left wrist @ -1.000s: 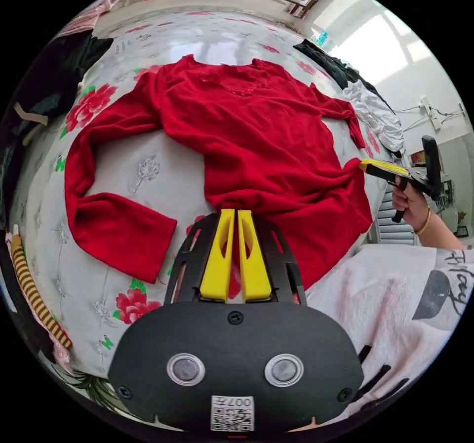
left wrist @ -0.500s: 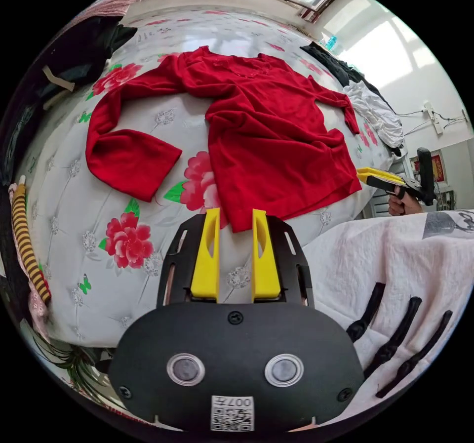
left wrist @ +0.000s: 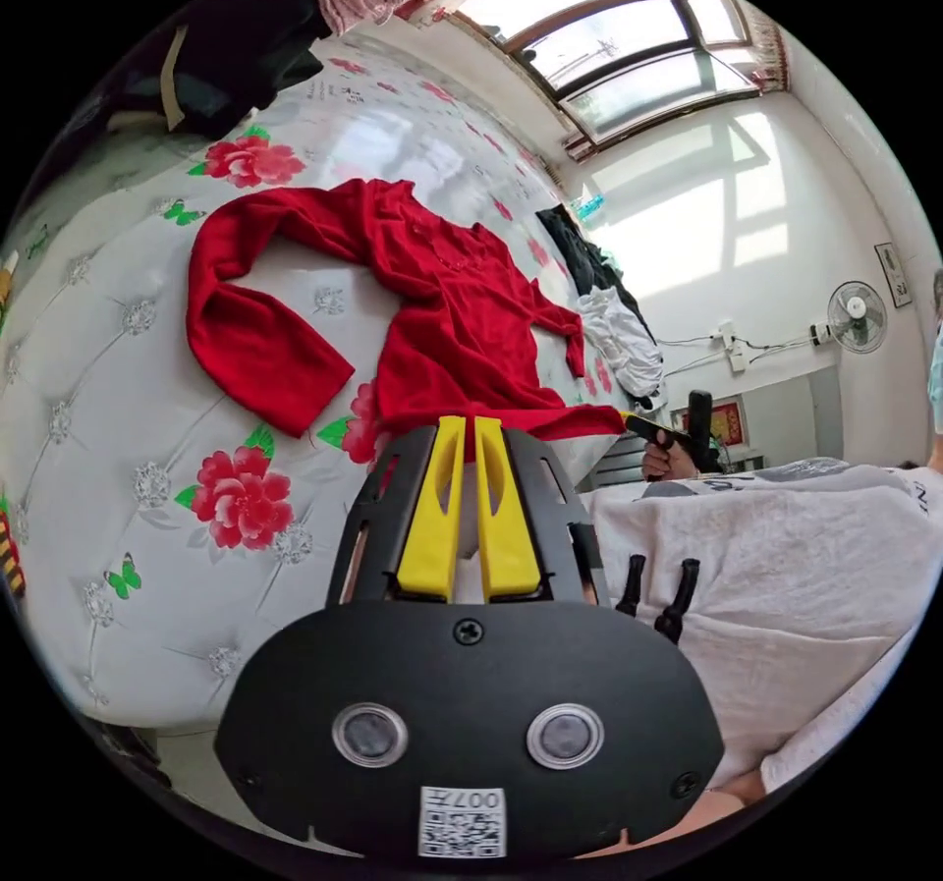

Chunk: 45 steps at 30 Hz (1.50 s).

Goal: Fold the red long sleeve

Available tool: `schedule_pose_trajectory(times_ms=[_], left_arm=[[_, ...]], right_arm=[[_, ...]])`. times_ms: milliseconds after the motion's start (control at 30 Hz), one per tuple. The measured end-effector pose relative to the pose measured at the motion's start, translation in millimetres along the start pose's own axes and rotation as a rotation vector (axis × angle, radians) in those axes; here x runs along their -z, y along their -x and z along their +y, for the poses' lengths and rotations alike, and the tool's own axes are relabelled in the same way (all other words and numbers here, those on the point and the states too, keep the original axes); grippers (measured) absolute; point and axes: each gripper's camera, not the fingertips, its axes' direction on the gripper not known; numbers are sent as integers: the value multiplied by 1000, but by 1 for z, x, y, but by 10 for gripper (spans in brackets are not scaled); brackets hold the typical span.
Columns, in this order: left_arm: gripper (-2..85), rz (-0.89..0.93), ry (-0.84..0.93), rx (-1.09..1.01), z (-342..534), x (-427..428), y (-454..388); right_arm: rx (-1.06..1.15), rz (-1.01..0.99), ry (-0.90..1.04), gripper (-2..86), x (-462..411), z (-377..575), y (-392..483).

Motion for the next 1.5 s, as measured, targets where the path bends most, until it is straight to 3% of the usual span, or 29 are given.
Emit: schedule_pose_trajectory(times_ms=[167,300,433,533,667,833,1033,1167,1300,1500], left_arm=[[-8,36,-90,-6,-127,39,11],[-8,81,-358,-206,-234,150,-86],[-8,101,-563,-445,-229,242,-180],[-8,62,-610,-541,-183,250,-201],[-8,-31,-480,-492,-128,197,-167],[-7,-88,-53,-110,-27,27,-40],[2,-264,266,44,93,-77,3],[37,-263,195,14,122,-76,-10],[56,-320,127,13,112,-55,-9],[81,-443,52,-54,21,-57,2]], right_arm=[[38,-78,-66,-3,46,-127,8],[332,39,-345,-3,168,-219,127],[558,163,-621,-3,269,-200,230],[624,182,-669,-3,273,-154,243],[537,200,-526,-3,201,-96,195],[222,297,-64,-3,20,0,80],[116,295,213,1,-88,93,41],[125,278,308,11,-111,112,28],[123,288,179,31,-72,89,0],[50,533,8,49,-32,1,-76]])
